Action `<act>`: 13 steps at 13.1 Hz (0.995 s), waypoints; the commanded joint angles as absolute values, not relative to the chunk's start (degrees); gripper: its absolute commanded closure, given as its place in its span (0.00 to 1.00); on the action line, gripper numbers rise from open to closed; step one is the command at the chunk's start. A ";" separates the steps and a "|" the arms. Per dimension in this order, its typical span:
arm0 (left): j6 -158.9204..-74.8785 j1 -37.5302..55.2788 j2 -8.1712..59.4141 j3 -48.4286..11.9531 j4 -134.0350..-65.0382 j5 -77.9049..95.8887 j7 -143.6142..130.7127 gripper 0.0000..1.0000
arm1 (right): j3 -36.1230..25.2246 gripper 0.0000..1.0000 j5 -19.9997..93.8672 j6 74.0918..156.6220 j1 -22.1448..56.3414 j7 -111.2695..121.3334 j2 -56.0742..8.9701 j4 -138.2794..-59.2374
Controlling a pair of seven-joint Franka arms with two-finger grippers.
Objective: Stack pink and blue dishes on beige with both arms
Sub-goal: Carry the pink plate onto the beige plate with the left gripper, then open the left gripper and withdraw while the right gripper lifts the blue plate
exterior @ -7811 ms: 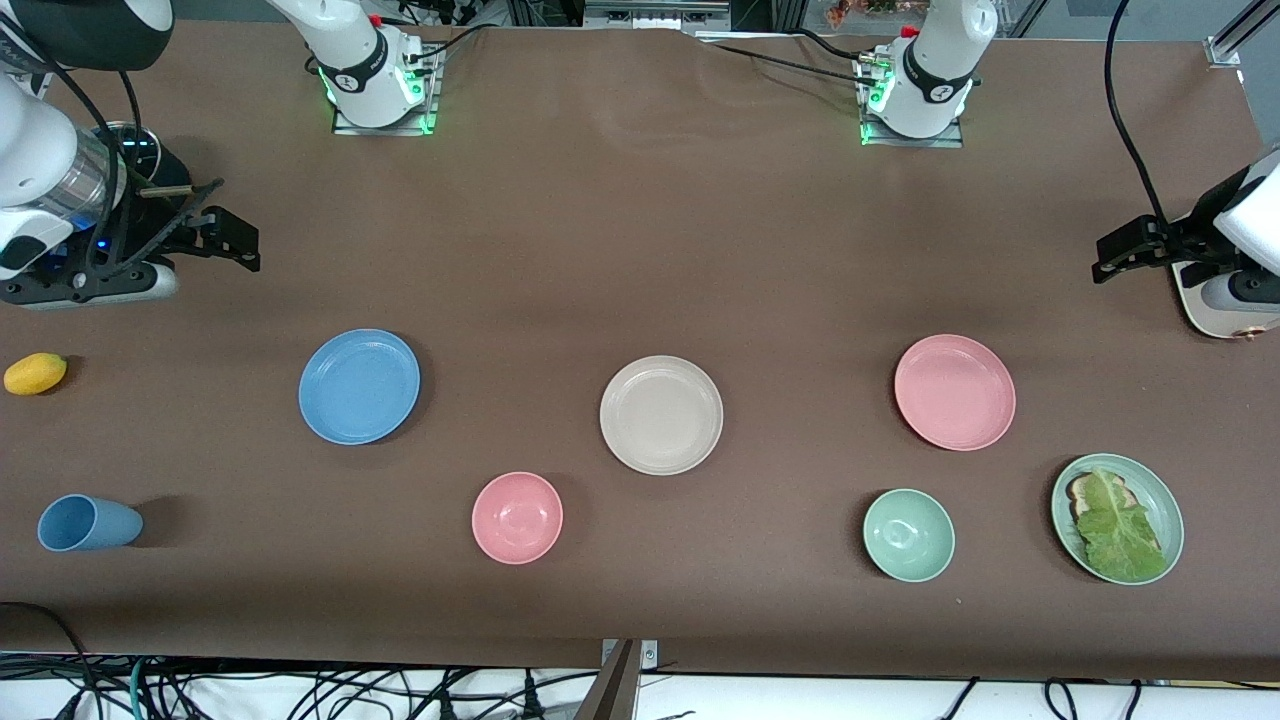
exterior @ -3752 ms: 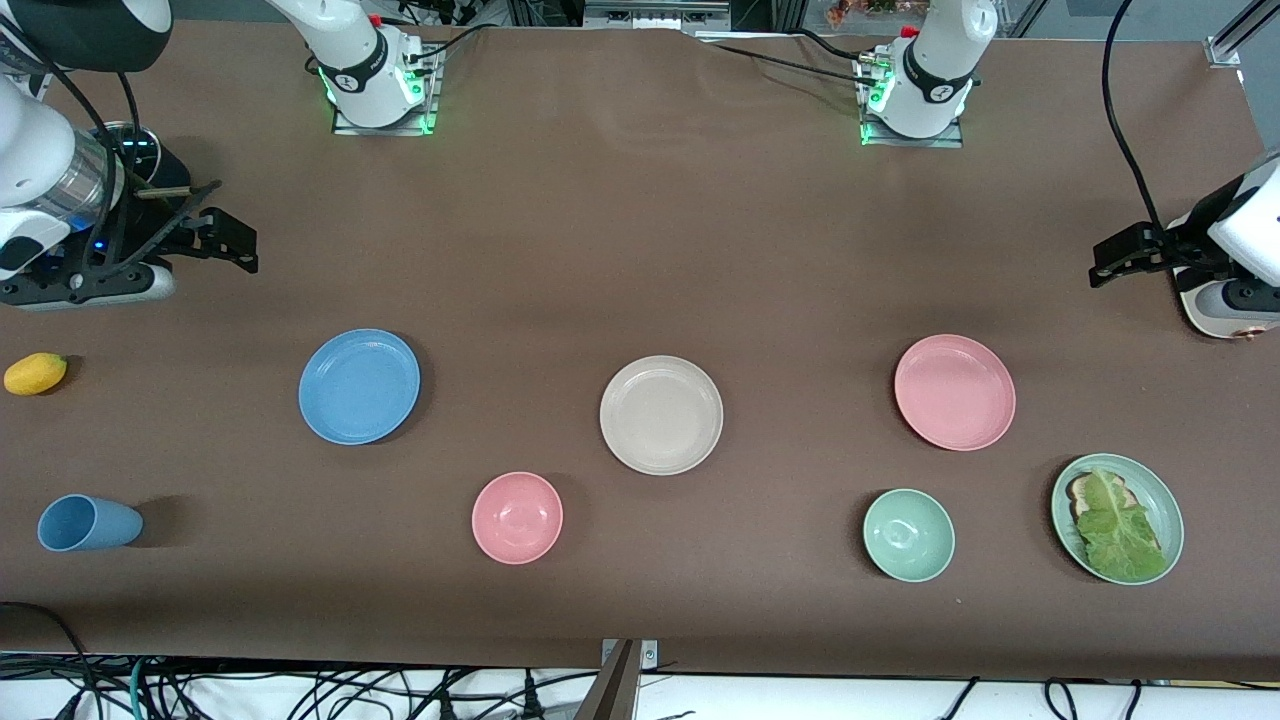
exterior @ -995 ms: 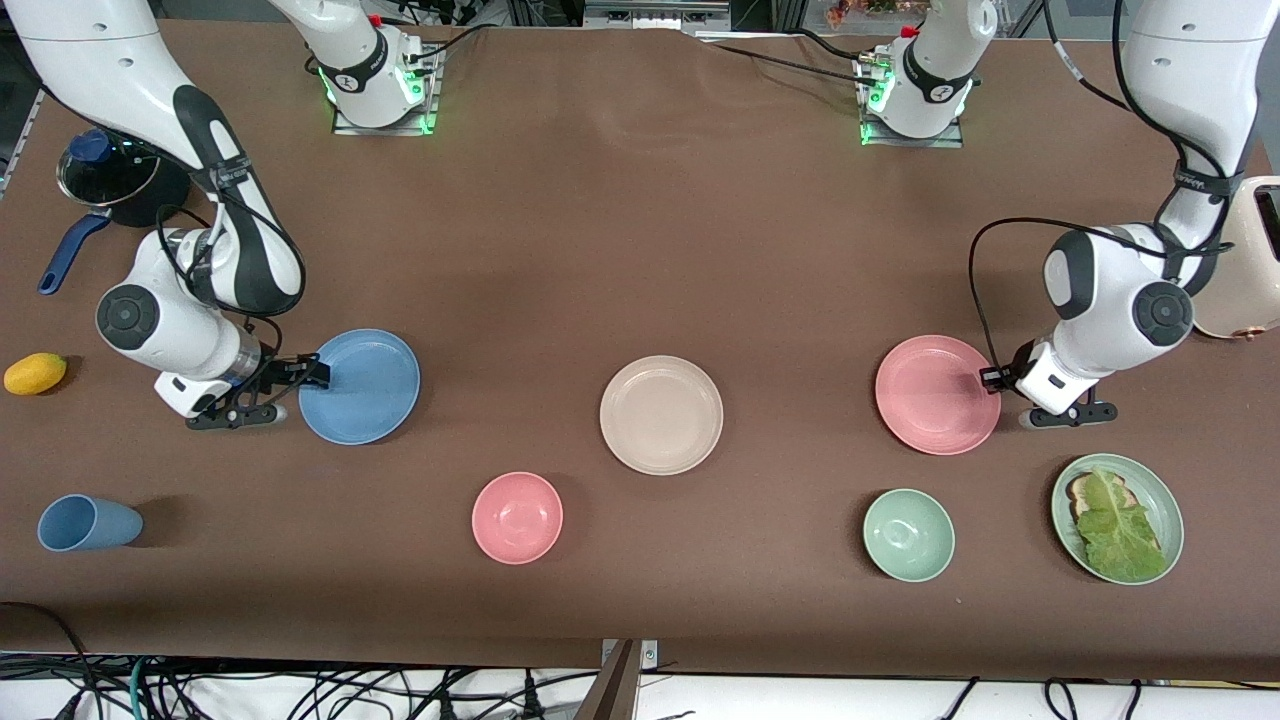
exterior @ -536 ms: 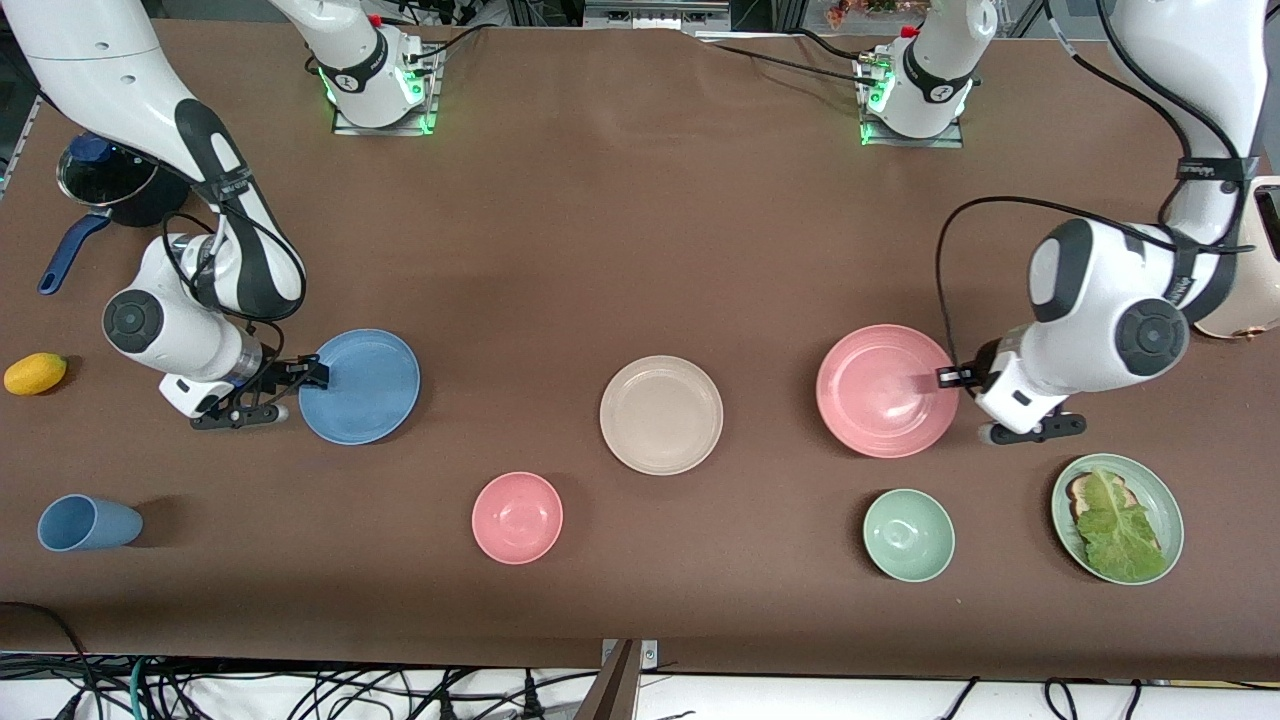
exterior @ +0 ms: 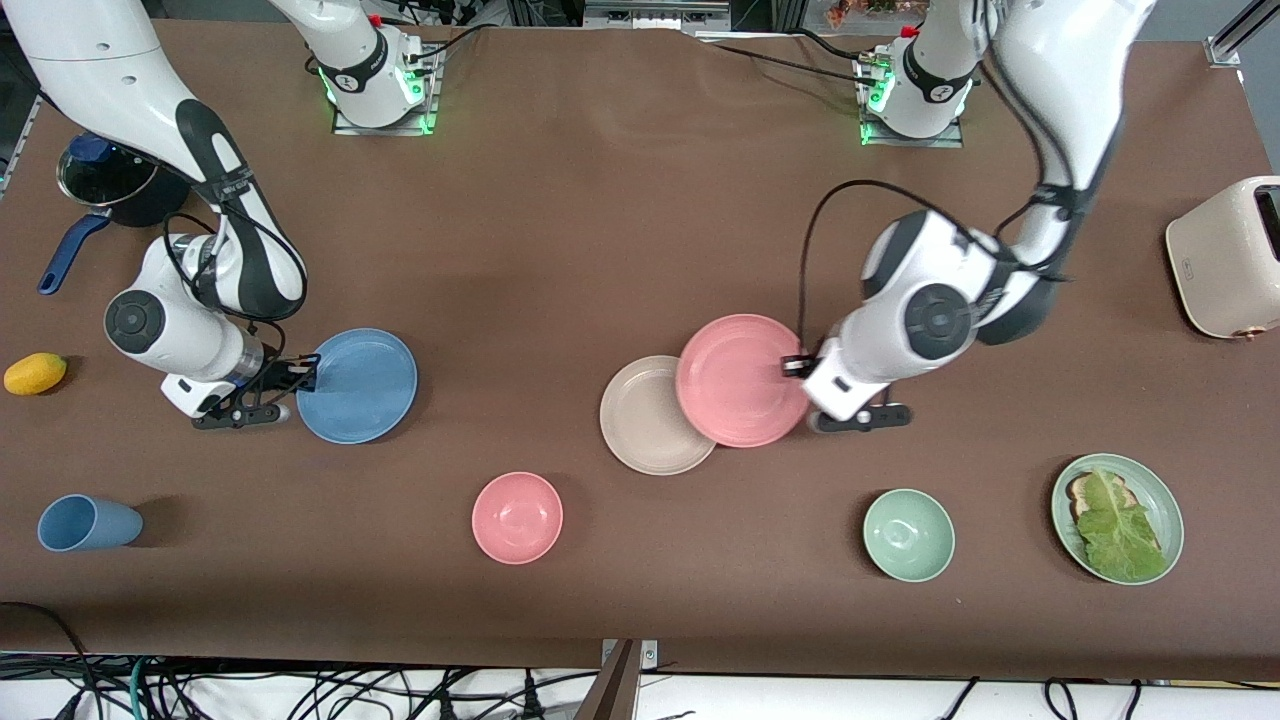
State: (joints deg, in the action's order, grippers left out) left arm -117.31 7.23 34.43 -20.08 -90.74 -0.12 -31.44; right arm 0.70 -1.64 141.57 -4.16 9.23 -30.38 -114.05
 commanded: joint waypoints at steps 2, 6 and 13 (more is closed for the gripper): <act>-121.35 12.03 43.41 -19.16 -80.77 -0.35 -36.28 1.00 | 1.58 1.00 -1.50 139.15 -4.75 9.05 -29.18 -114.18; -127.27 14.59 45.70 -17.94 -80.77 -0.26 -40.69 0.86 | 3.25 1.00 -1.32 126.25 -4.31 9.14 -27.25 -104.89; -123.14 11.26 42.28 -16.79 -81.47 -3.60 -40.34 0.00 | 9.39 1.00 -1.14 110.14 -3.17 8.89 -27.42 -87.91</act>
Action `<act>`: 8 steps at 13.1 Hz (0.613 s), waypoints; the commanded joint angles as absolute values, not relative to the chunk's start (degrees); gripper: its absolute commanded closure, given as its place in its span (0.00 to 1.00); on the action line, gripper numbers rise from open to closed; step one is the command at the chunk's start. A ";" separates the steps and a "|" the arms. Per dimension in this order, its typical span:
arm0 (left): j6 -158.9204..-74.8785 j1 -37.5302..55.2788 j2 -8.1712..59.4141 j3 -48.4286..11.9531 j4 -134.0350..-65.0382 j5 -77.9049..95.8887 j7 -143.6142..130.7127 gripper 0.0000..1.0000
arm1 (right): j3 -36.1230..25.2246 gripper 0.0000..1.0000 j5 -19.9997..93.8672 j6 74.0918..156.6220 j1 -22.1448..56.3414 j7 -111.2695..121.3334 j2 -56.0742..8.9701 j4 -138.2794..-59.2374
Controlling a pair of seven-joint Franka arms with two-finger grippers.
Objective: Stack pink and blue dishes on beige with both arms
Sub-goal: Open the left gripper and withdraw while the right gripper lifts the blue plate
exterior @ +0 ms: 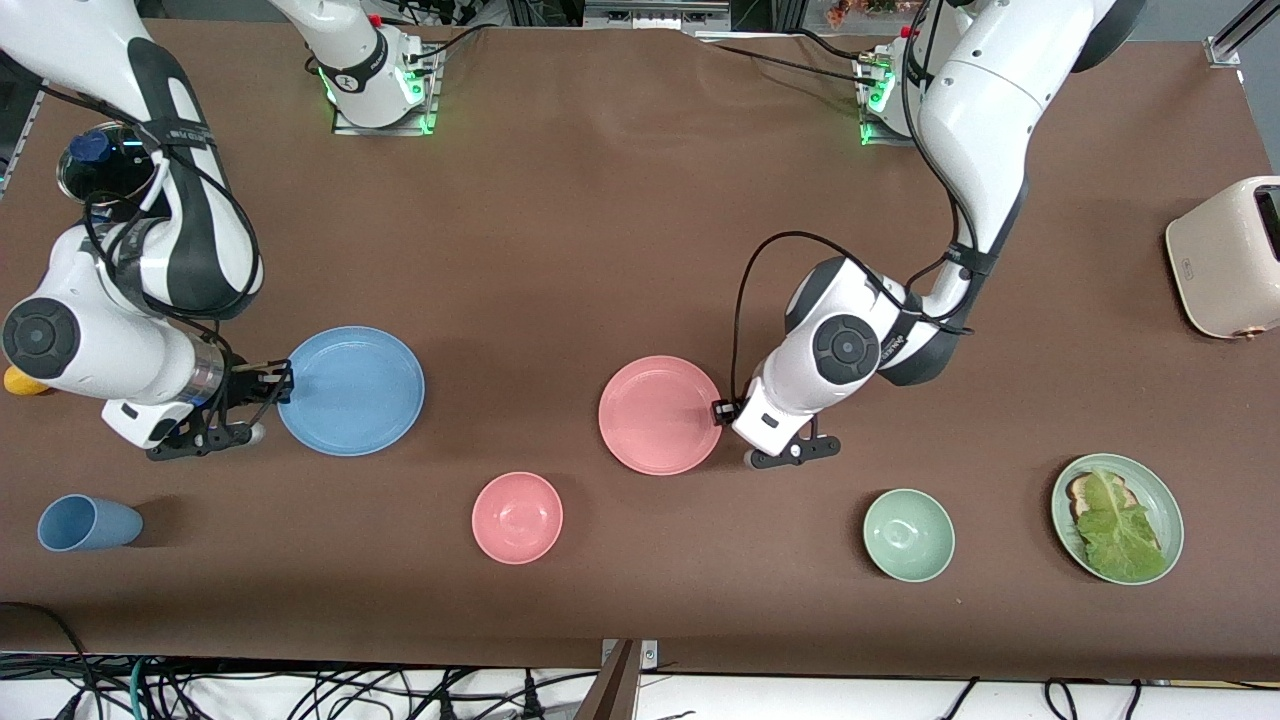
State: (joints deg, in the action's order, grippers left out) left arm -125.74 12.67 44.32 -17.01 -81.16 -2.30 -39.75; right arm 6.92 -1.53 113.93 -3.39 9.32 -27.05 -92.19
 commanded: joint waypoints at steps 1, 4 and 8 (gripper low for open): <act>-121.83 10.12 41.75 -16.79 -81.56 -3.60 -40.25 0.00 | 10.88 1.00 -1.14 109.00 -2.82 6.96 -27.60 -86.24; -116.47 5.56 39.56 -16.96 -82.17 -3.78 -39.56 0.00 | 15.10 1.00 -0.09 108.19 -1.59 0.82 -27.77 -85.43; -112.34 -0.43 37.71 -16.96 -82.97 -4.83 -30.87 0.00 | 15.82 1.00 1.14 109.07 4.46 -10.78 -30.14 -82.54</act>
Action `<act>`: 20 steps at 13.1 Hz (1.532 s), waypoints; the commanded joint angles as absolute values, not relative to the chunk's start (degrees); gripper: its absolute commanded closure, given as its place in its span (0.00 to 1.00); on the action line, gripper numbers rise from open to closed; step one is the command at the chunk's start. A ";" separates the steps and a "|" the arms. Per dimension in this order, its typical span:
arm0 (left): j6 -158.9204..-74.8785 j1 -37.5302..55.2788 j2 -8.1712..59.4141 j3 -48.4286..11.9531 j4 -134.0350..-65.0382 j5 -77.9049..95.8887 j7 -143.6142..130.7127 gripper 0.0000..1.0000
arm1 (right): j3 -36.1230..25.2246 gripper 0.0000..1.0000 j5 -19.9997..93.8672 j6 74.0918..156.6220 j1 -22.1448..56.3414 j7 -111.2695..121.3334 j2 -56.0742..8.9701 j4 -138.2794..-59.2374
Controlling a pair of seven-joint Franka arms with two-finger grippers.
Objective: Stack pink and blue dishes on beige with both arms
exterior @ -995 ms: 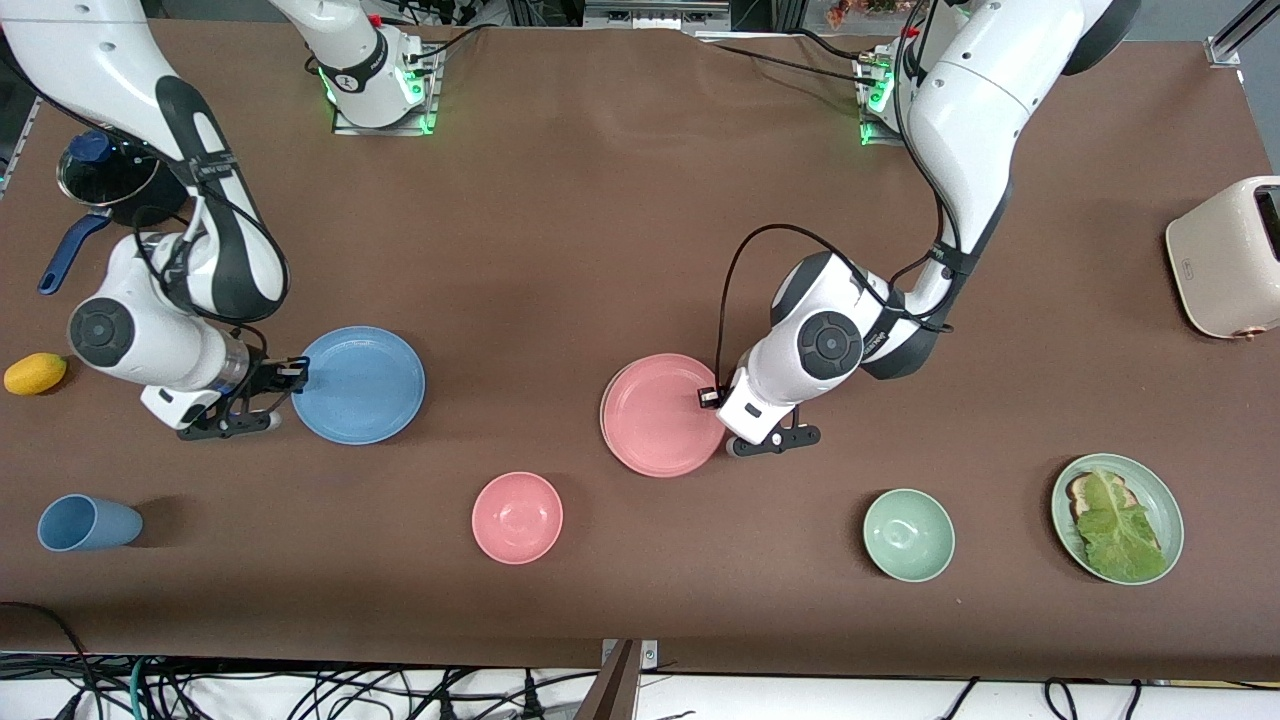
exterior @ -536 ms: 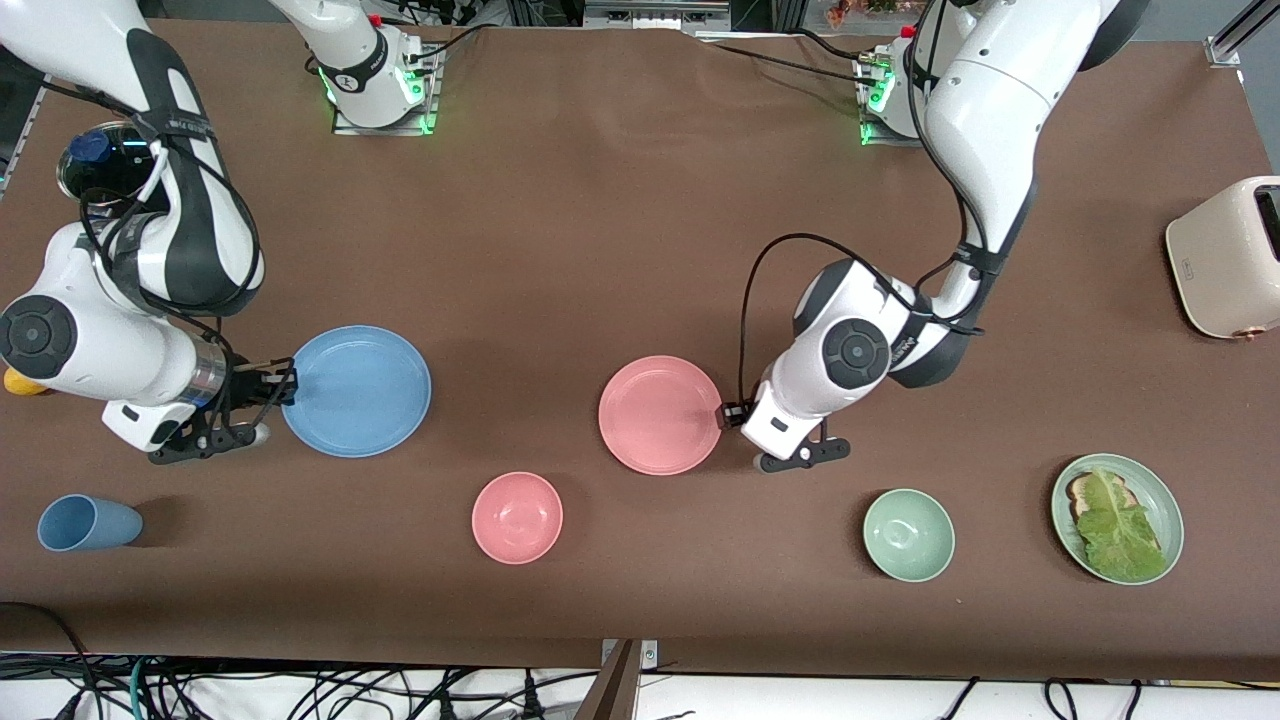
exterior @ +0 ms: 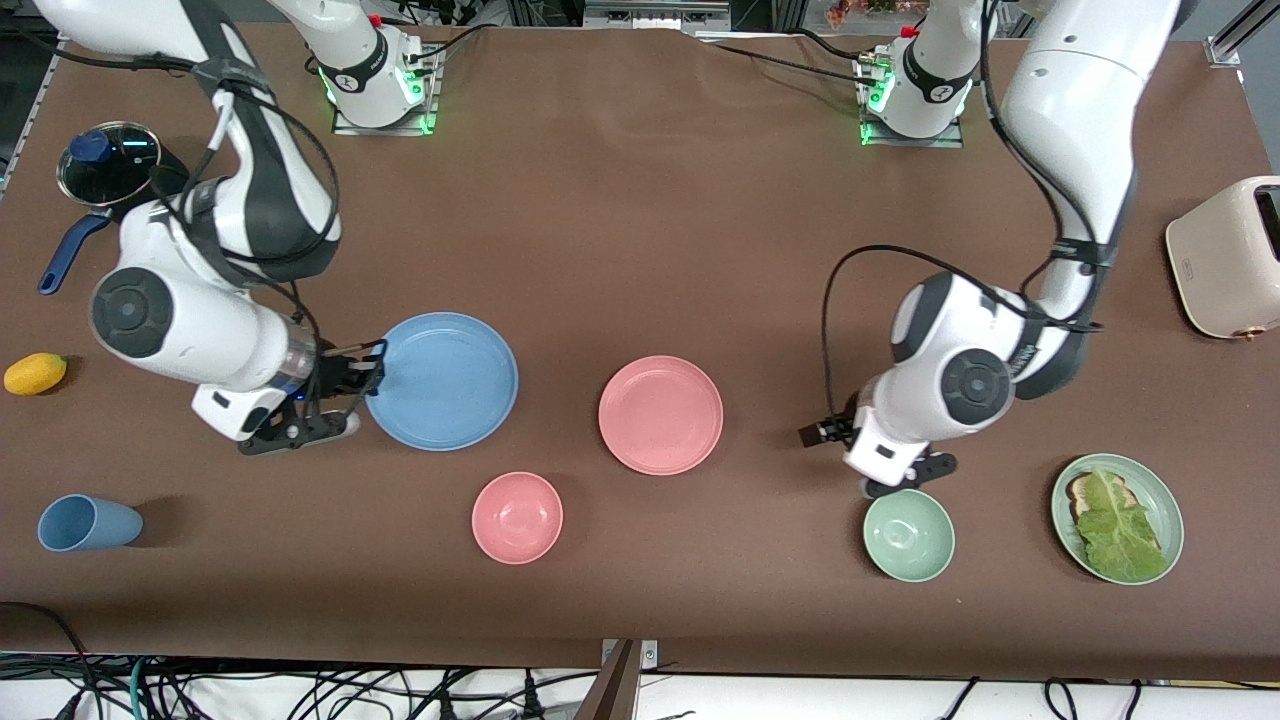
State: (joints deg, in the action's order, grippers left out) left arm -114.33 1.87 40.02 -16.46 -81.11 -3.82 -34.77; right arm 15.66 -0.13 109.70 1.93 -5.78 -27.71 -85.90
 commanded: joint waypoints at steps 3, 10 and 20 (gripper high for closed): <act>-110.05 -3.24 37.27 -16.70 -82.79 -5.01 -27.78 0.00 | 15.91 1.00 1.32 111.53 9.47 -17.56 -33.13 -81.04; -103.89 -10.81 31.39 -16.00 -83.23 -7.82 -16.82 0.00 | 15.73 1.00 0.71 122.16 21.34 -39.79 -39.10 -80.95; -93.19 -4.75 7.75 -5.62 -95.80 -1.93 -7.73 0.00 | 15.38 1.00 -1.84 135.62 24.88 -40.70 -45.35 -80.95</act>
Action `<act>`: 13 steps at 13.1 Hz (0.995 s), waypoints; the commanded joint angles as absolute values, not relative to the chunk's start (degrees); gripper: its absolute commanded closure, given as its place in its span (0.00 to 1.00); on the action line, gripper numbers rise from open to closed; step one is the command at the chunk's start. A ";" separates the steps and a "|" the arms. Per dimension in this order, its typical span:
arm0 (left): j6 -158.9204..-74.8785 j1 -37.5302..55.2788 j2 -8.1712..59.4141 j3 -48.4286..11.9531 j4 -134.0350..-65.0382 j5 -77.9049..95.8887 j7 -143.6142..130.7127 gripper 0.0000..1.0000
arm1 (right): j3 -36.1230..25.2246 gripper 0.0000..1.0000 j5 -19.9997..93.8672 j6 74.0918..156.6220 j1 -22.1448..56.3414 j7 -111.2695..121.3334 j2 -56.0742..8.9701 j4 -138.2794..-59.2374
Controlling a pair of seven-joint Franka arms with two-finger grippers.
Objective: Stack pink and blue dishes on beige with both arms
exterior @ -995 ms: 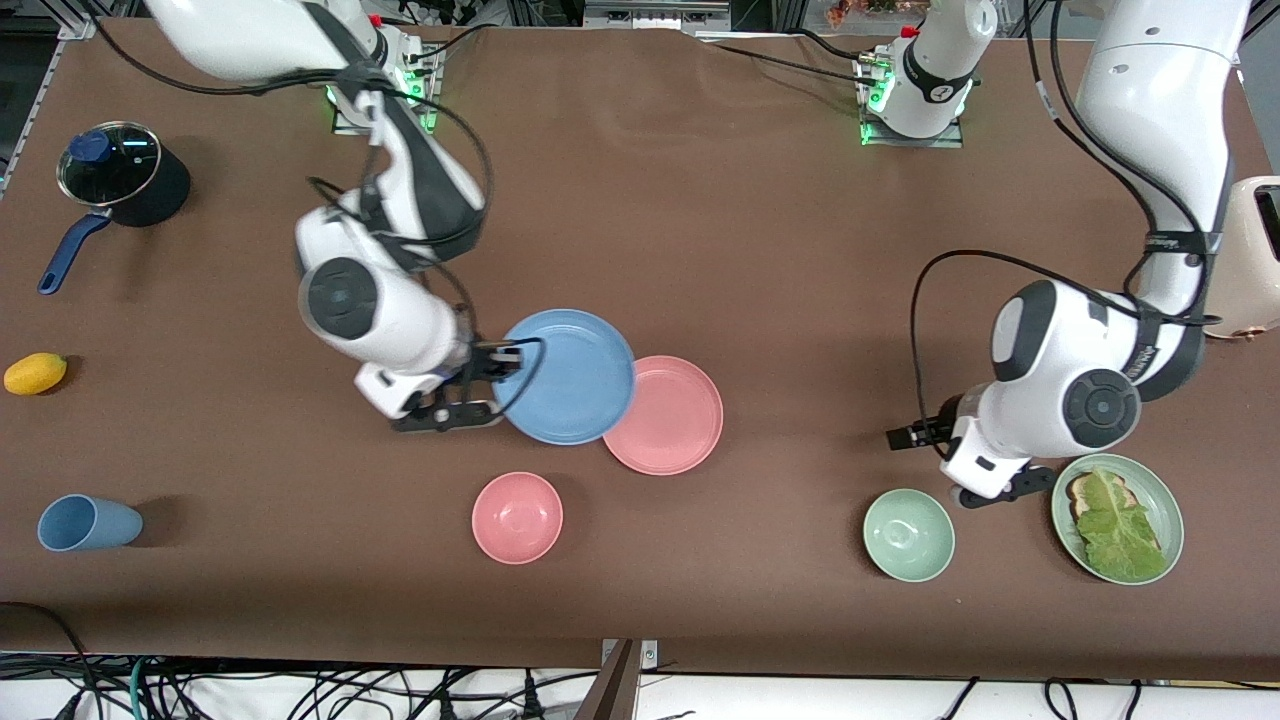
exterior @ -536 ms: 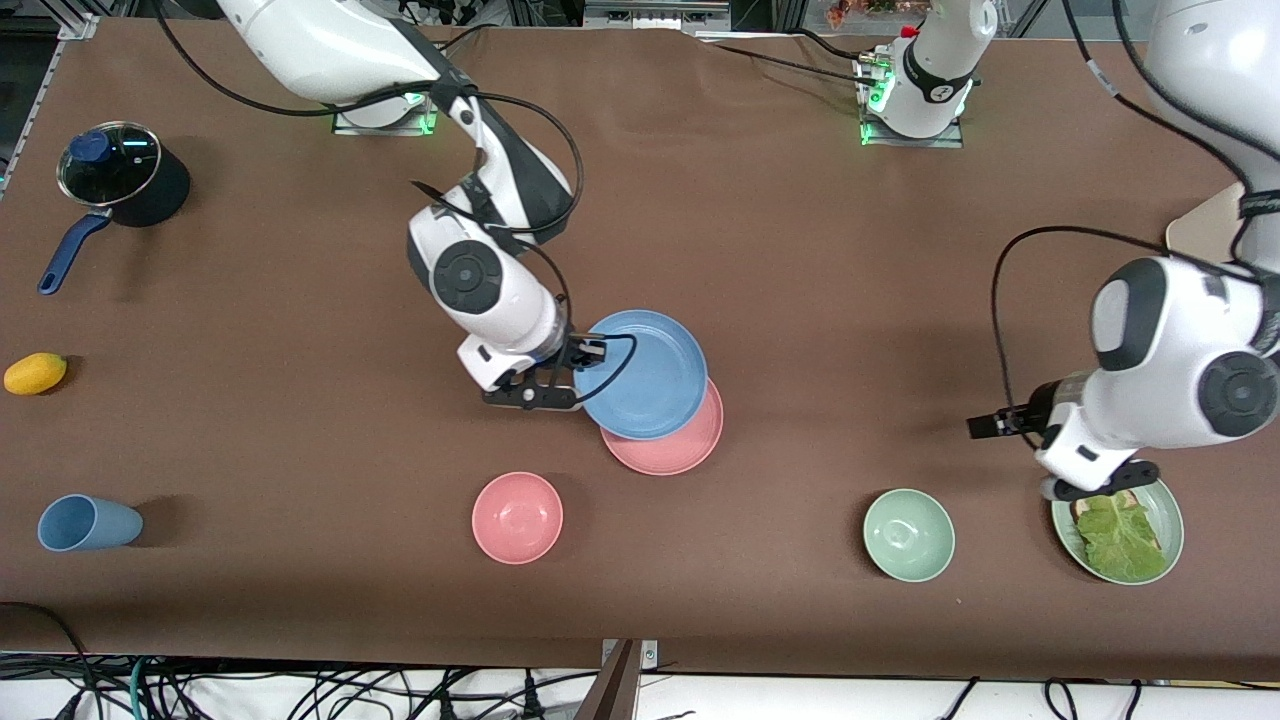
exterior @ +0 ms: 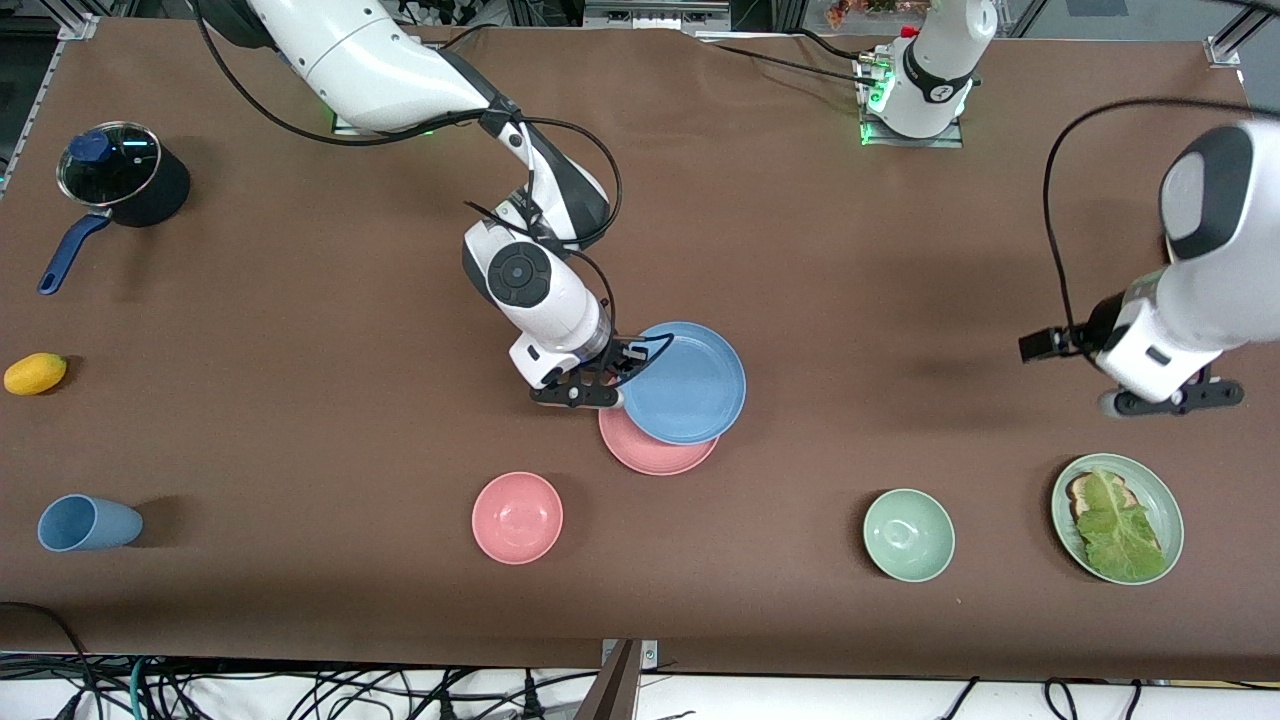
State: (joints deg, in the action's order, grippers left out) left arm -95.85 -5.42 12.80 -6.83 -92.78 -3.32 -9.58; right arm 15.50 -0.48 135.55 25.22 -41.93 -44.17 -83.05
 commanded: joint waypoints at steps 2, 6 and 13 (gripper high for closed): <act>-90.02 -4.75 3.97 -5.54 -95.80 0.34 -7.73 0.00 | 14.77 1.00 -1.93 135.61 24.00 -38.51 -45.26 -80.95; -87.10 -4.48 0.00 -5.36 -95.36 0.70 -8.00 0.00 | 14.68 1.00 -2.11 135.70 23.82 -38.23 -46.05 -80.95; -86.40 -5.63 0.44 -5.27 -94.83 0.70 -2.28 0.00 | 14.68 0.71 -2.02 135.79 23.82 -37.97 -46.32 -80.95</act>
